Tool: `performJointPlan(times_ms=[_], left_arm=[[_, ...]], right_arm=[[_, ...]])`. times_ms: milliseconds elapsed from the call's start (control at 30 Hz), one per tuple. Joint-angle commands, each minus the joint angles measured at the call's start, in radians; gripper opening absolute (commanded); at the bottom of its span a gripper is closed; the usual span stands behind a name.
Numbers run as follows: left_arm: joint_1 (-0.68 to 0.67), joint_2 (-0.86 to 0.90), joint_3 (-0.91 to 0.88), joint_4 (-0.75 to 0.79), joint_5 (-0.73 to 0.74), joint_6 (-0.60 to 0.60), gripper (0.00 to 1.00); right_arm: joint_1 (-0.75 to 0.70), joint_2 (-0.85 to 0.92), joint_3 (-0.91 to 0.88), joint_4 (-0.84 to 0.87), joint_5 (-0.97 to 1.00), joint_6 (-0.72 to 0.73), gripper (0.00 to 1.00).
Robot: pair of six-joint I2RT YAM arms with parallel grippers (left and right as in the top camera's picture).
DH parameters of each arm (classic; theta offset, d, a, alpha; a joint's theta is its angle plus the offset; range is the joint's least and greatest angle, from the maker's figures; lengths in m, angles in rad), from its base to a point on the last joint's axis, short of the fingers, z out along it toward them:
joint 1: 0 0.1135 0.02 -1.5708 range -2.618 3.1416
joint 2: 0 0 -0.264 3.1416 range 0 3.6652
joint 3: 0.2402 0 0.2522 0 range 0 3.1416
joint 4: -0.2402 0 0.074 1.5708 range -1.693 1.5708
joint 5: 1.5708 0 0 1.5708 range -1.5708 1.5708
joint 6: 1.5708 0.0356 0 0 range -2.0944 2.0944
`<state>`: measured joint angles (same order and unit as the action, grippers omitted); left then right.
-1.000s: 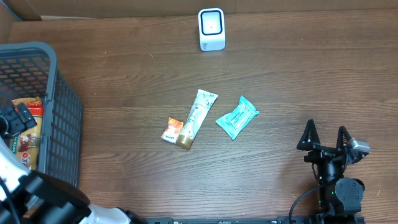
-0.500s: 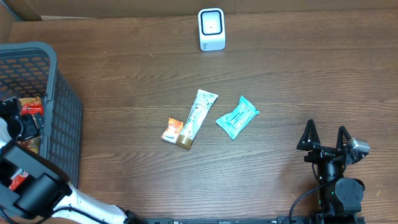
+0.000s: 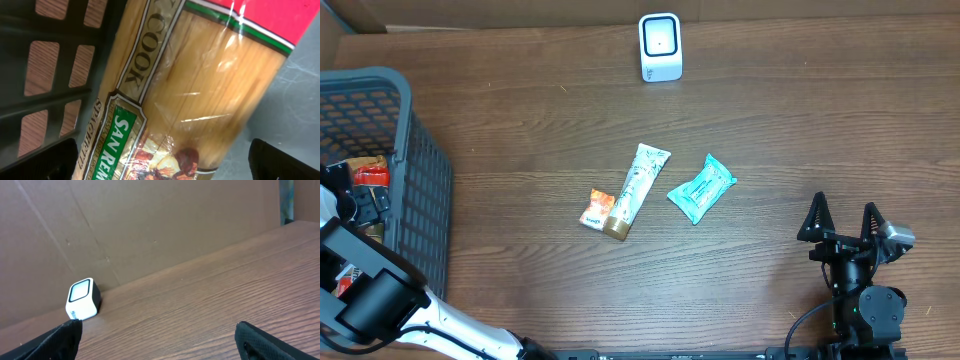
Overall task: Scan the item barcode
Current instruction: 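Grasp the long spaghetti pack in the basket with the left gripper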
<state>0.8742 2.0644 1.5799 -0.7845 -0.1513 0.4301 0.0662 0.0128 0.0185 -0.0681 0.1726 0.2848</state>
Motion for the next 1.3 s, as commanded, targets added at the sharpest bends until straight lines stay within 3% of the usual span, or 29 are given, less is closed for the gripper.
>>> performJointPlan(times_ms=[0,67,200,233,333,467,867,1267], left_arm=[[0.003,0.047,-0.007,-0.004,-0.011,0.027,1.00],[0.003,0.087,-0.014,-0.023,-0.008,0.026,1.00],[0.003,0.129,-0.015,-0.048,0.043,0.018,0.84],[0.003,0.138,-0.015,-0.053,0.065,0.018,0.77],[0.003,0.152,-0.019,-0.061,0.113,0.014,0.37],[0.003,0.154,-0.027,-0.075,0.174,0.014,0.04],[0.002,0.074,0.038,-0.233,0.230,-0.111,0.04],[0.000,-0.349,0.135,-0.237,0.231,-0.276,0.04]], right_arm=[[0.001,-0.009,-0.011,0.006,0.010,0.002,1.00],[0.001,-0.009,-0.011,0.006,0.010,0.002,1.00],[0.001,-0.009,-0.011,0.006,0.010,0.002,1.00],[0.001,-0.009,-0.011,0.006,0.010,0.002,1.00],[0.001,-0.009,-0.011,0.006,0.010,0.002,1.00],[0.001,-0.009,-0.011,0.006,0.010,0.002,1.00],[0.001,-0.009,-0.011,0.006,0.010,0.002,1.00],[0.001,-0.009,-0.011,0.006,0.010,0.002,1.00]])
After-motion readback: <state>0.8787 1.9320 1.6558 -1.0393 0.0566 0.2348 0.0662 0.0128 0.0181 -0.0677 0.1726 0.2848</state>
